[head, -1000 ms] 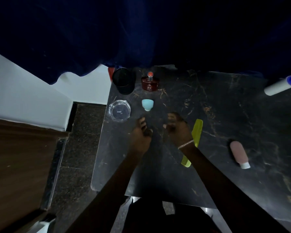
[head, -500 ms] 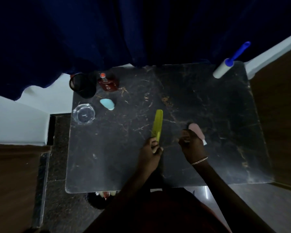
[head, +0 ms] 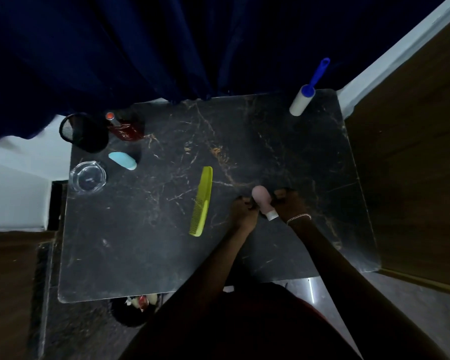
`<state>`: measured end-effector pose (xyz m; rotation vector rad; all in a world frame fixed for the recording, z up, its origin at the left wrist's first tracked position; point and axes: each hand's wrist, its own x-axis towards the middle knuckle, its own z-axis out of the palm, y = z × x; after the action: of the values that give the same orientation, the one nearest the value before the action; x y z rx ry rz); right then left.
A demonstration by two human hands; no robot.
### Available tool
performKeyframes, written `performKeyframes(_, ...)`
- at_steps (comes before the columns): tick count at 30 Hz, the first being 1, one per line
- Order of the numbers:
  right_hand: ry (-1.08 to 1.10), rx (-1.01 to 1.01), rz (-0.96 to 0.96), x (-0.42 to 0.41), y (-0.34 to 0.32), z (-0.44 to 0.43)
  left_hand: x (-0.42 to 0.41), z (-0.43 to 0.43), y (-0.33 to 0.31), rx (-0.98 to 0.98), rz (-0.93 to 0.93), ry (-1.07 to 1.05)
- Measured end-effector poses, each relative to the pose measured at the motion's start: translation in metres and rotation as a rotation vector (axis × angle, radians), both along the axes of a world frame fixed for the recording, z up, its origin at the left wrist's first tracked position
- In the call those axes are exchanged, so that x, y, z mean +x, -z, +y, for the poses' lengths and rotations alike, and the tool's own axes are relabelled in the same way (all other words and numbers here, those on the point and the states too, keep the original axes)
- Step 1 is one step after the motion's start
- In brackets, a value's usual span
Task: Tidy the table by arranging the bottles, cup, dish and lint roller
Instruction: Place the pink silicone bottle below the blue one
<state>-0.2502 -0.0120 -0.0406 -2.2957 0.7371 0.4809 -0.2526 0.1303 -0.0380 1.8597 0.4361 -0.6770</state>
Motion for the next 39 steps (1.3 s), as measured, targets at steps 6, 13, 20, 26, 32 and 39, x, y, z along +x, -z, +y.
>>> performKeyframes(6,-0.151,0.031,0.02,0.001,0.004,-0.006,-0.008,-0.019,0.004,0.033,0.01,-0.035)
performKeyframes(13,-0.157,0.054,0.026,-0.001,0.002,-0.006,-0.012,-0.018,0.008,0.013,-0.034,-0.096)
performKeyframes(20,-0.089,0.178,-0.003,0.004,-0.013,0.027,-0.009,0.02,0.003,-0.004,-0.085,-0.184)
performKeyframes(26,-0.091,0.307,-0.024,0.02,-0.016,0.087,-0.004,0.082,0.0,0.031,-0.133,-0.243)
performKeyframes(32,-0.1,0.353,-0.026,0.042,-0.016,0.159,0.005,0.156,-0.006,0.024,-0.152,-0.312)
performKeyframes(39,-0.252,0.314,-0.147,0.063,-0.024,0.247,0.018,0.243,-0.015,0.024,-0.265,-0.354)
